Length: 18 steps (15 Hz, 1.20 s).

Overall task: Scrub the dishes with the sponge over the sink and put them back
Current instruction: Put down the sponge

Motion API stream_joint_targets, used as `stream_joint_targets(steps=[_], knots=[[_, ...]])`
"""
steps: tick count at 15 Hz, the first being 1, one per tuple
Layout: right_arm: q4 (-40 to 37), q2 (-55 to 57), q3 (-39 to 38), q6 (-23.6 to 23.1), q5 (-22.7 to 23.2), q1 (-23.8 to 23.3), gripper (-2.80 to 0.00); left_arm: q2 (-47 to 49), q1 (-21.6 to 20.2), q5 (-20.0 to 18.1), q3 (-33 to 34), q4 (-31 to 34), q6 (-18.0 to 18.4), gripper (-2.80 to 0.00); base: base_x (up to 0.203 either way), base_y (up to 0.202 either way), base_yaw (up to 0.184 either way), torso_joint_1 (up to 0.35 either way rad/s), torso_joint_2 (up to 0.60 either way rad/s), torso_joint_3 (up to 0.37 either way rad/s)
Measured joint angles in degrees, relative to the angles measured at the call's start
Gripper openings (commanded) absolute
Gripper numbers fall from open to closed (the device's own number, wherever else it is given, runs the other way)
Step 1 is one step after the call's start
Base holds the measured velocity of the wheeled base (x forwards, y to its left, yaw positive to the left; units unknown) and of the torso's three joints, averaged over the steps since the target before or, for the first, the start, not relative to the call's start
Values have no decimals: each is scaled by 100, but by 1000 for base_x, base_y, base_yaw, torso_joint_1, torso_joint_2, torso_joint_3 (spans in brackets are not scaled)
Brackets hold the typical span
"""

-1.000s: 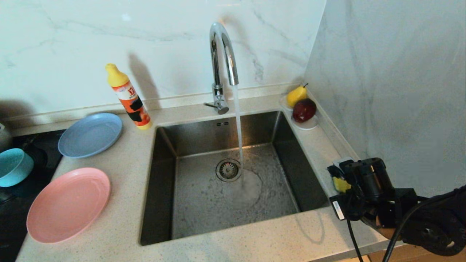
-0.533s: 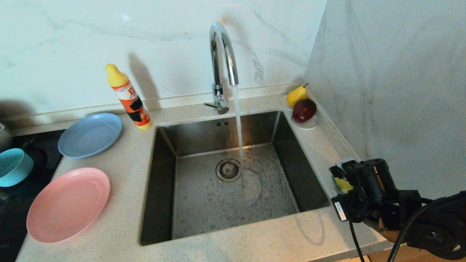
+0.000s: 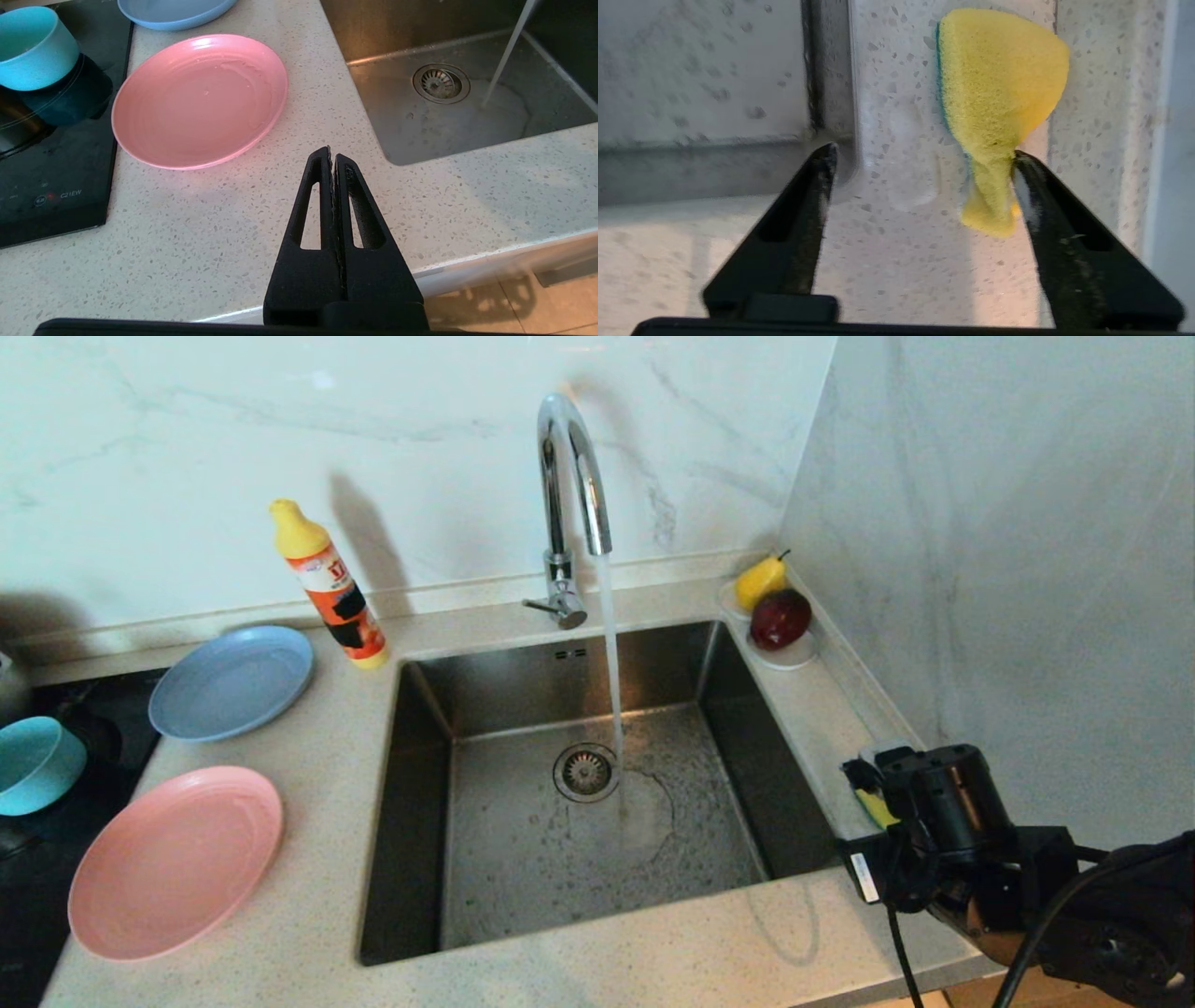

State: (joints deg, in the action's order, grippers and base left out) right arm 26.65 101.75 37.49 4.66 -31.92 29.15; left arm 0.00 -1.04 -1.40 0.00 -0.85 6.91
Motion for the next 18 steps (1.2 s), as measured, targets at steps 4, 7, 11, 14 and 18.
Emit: stream_joint_targets(steps=[4,7,11,14,18], knots=[[-15,31,76,298,-285,154,0,0,0,-2,0,-3,-2,-280,0,0,0,0,0,0],[-231,41,79,594,-299,160,0,0,0,0,0,-2,-2,-280,0,0,0,0,0,0],[-907,52,220,1289,-280,114,0,0,0,0,0,-4,0,-280,0,0,0,0,0,0],[-1167,61,384,1597,-217,110,0,0,0,0,0,-5,-1,-280,0,0,0,0,0,0],[-1218,87,503,1696,-198,208,0,0,0,0,0,-5,-2,-280,0,0,0,0,0,0]])
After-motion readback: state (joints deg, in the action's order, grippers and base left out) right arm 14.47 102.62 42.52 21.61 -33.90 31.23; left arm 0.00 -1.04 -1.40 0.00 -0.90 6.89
